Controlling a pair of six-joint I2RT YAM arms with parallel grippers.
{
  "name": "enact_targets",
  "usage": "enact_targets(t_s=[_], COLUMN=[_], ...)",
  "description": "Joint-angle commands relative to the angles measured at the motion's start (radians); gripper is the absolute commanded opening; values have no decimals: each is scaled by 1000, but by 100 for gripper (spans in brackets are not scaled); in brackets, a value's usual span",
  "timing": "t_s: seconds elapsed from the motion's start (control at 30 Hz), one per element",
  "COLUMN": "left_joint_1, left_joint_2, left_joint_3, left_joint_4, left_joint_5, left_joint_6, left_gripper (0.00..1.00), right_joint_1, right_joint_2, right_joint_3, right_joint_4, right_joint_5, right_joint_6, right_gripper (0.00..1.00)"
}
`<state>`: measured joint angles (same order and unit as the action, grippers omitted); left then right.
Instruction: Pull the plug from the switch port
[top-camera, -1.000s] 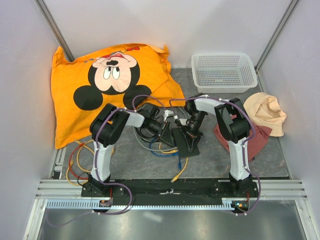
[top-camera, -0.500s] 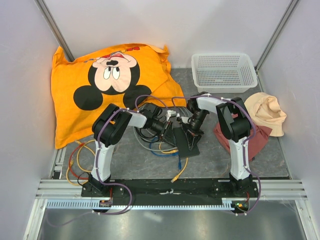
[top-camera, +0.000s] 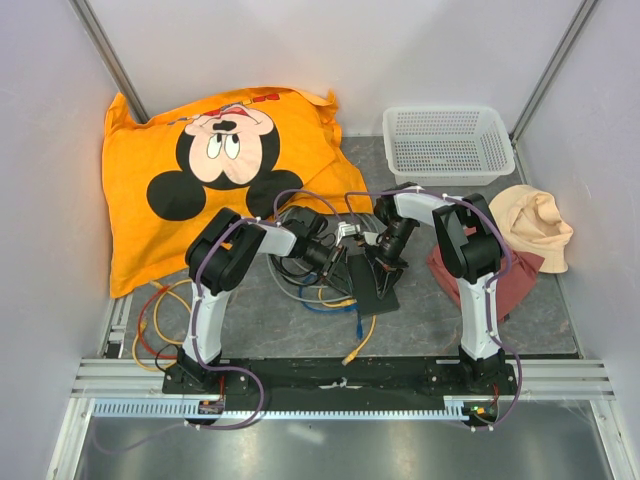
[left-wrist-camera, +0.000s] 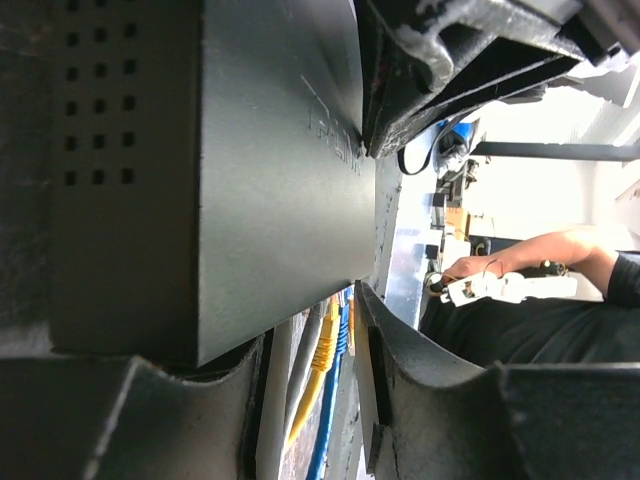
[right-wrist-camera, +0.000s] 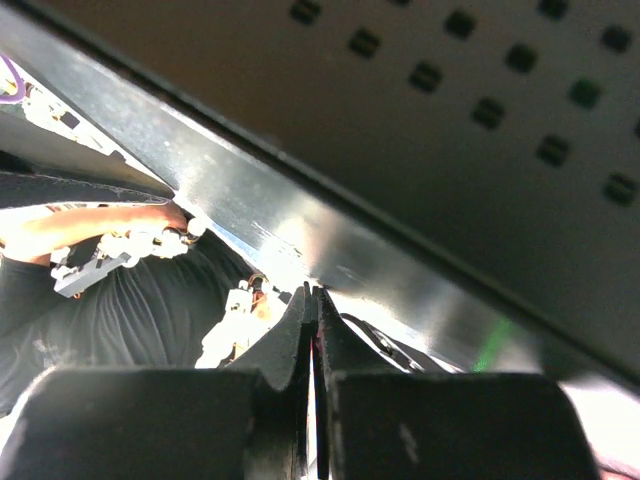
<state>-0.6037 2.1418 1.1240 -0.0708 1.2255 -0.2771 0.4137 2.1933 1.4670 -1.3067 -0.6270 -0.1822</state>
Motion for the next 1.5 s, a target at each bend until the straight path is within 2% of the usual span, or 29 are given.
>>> enact_targets(t_s=[0.0, 0.33, 0.47, 0.77, 0.97, 1.3, 1.47], left_joint_1=[-65, -65, -65, -57, -50, 8, 70], left_joint_2=[35, 58, 69, 82, 78, 44, -19], left_joint_3=[-1, 17, 28, 0, 22, 16, -15], left_joint_4=[-32, -49, -76, -159, -185, -314, -311], left_joint_5=[-52, -37, -29, -77, -103, -213, -188], left_joint_6=[121, 141, 164, 276, 276, 372, 331], left_gripper=[38, 22, 12, 2, 2, 2, 2], right_joint_1=[7, 5, 4, 5, 7, 7, 7], right_joint_2=[166, 161, 161, 155, 157, 163, 166], right_joint_3=[-48, -51, -51, -54, -54, -43, -40], right_joint_4=[426, 426, 425, 425, 425, 422, 422], right_joint_5=[230, 227, 227, 224, 224, 228, 230], right_joint_6=[7, 4, 4, 1, -3, -7, -14], right_gripper=[0, 0, 0, 0, 0, 0, 0])
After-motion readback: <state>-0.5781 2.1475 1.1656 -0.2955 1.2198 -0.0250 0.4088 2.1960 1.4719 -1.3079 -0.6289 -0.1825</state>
